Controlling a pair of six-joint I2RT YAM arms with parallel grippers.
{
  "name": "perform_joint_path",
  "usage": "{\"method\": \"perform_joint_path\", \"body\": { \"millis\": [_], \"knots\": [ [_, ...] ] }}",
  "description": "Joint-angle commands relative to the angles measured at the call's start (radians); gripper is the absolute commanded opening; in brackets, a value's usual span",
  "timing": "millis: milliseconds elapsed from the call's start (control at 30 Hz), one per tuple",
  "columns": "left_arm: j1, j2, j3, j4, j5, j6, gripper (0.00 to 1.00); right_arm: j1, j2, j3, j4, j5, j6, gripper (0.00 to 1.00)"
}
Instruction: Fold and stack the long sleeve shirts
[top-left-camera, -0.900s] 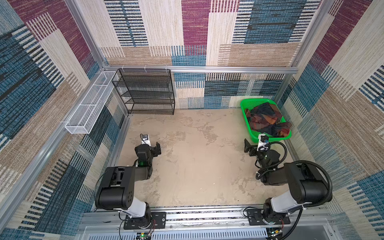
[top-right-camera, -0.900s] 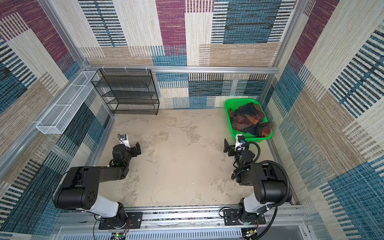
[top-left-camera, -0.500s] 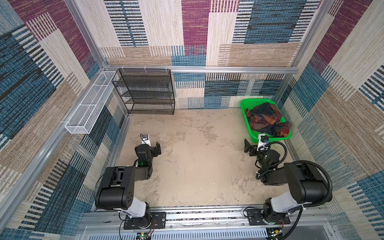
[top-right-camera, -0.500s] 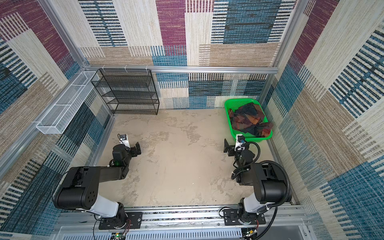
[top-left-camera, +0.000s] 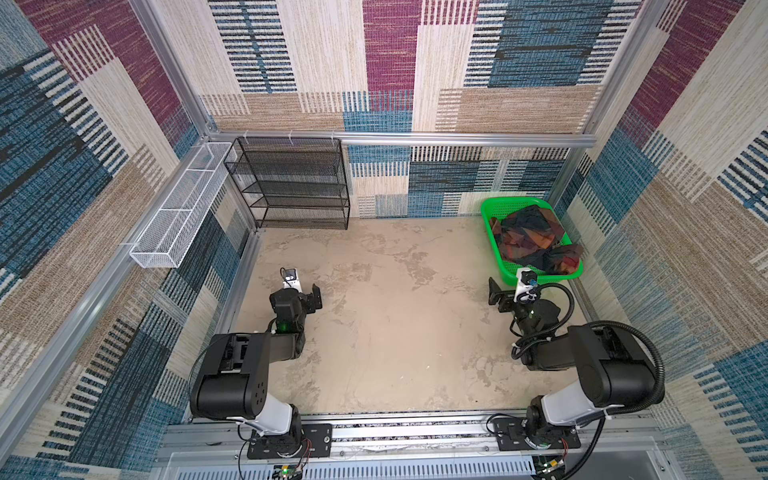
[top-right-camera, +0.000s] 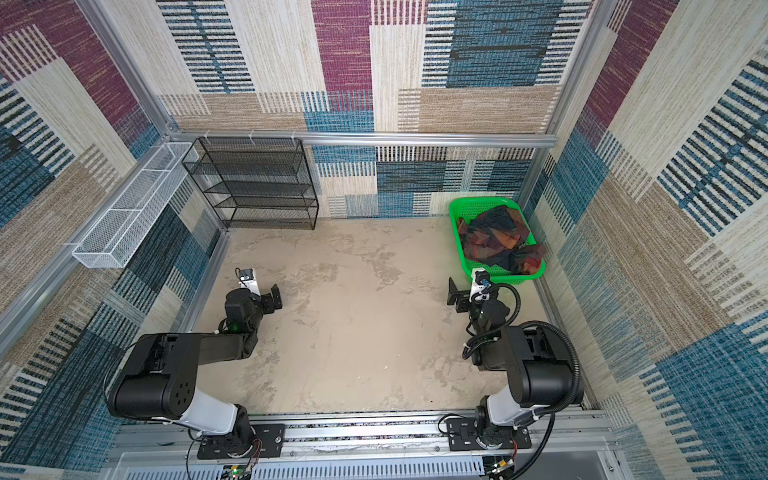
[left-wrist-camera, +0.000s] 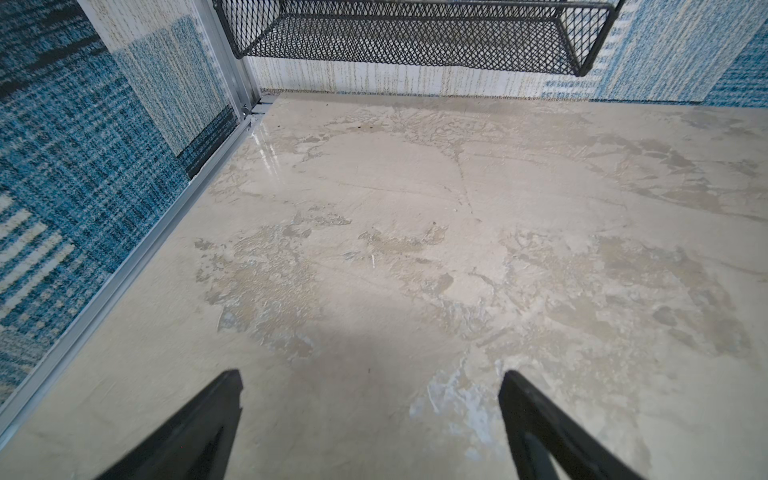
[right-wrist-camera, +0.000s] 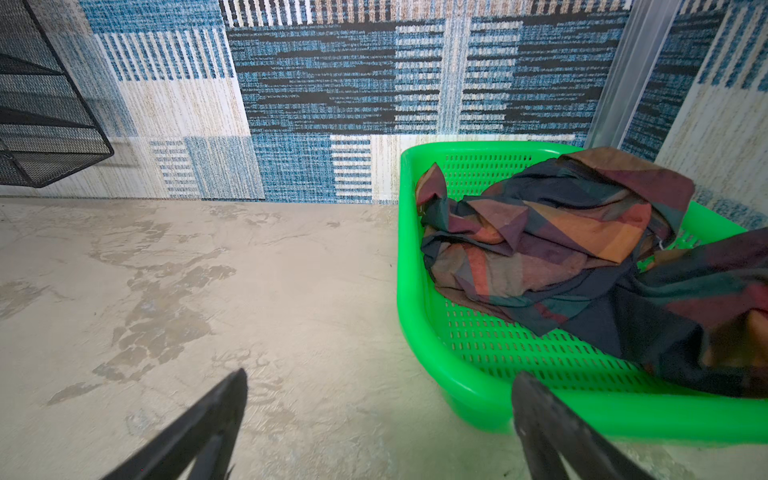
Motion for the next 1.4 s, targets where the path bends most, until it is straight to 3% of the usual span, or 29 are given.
{"method": "perform_joint_path", "body": {
  "millis": [0, 367, 500, 600, 700, 733, 800, 833, 933, 1000, 1067, 1167, 1233, 1367],
  "knots": [
    [0.0, 0.002, 0.006, 0.011, -0.005, 0.005, 0.99, 0.002, -0.001, -0.002, 0.027, -0.002, 0.004, 1.0],
    [0.0, -0.018, 0.008, -0.002, -0.019, 0.0, 0.99, 0.003, -0.014, -0.003, 0.027, 0.001, 0.002, 1.0],
    [0.001, -0.101, 0.113, -0.267, 0.005, 0.014, 0.99, 0.068, -0.178, 0.129, -0.334, 0.084, -0.03, 1.0],
    [0.001, -0.159, 0.202, -0.448, 0.049, 0.005, 0.99, 0.161, -0.299, 0.174, -0.412, 0.121, -0.047, 1.0],
    [0.001, -0.24, 0.278, -0.59, 0.142, -0.042, 0.99, 0.174, -0.381, 0.284, -0.515, 0.019, 0.172, 1.0],
    [0.001, -0.271, 0.292, -0.61, 0.181, -0.069, 0.99, 0.172, -0.394, 0.344, -0.562, -0.031, 0.298, 1.0],
    [0.001, -0.336, 0.312, -0.625, 0.231, -0.128, 0.99, 0.171, -0.408, 0.434, -0.781, 0.074, 0.616, 1.0],
    [0.001, -0.363, 0.327, -0.642, 0.239, -0.163, 0.99, 0.164, -0.417, 0.481, -0.869, 0.101, 0.718, 1.0],
    [0.002, -0.43, 0.394, -0.784, 0.238, -0.311, 0.99, 0.154, -0.419, 0.529, -0.837, 0.06, 0.688, 1.0],
    [0.011, -0.463, 0.413, -0.836, 0.271, -0.378, 0.99, 0.157, -0.378, 0.629, -0.959, 0.132, 0.688, 1.0],
    [0.014, -0.479, 0.428, -0.857, 0.339, -0.42, 0.99, 0.157, -0.285, 0.812, -1.217, 0.255, 0.677, 1.0],
    [0.014, -0.456, 0.495, -0.948, 0.437, -0.472, 0.99, 0.157, -0.075, 1.08, -1.518, 0.401, 0.651, 1.0],
    [0.014, -0.438, 0.553, -1.046, 0.49, -0.461, 0.99, 0.157, 0.053, 1.195, -1.63, 0.479, 0.645, 1.0],
    [0.014, -0.427, 0.614, -1.273, 0.469, -0.44, 0.99, 0.151, 0.283, 1.417, -1.791, 0.615, 0.666, 1.0]
  ]
}}
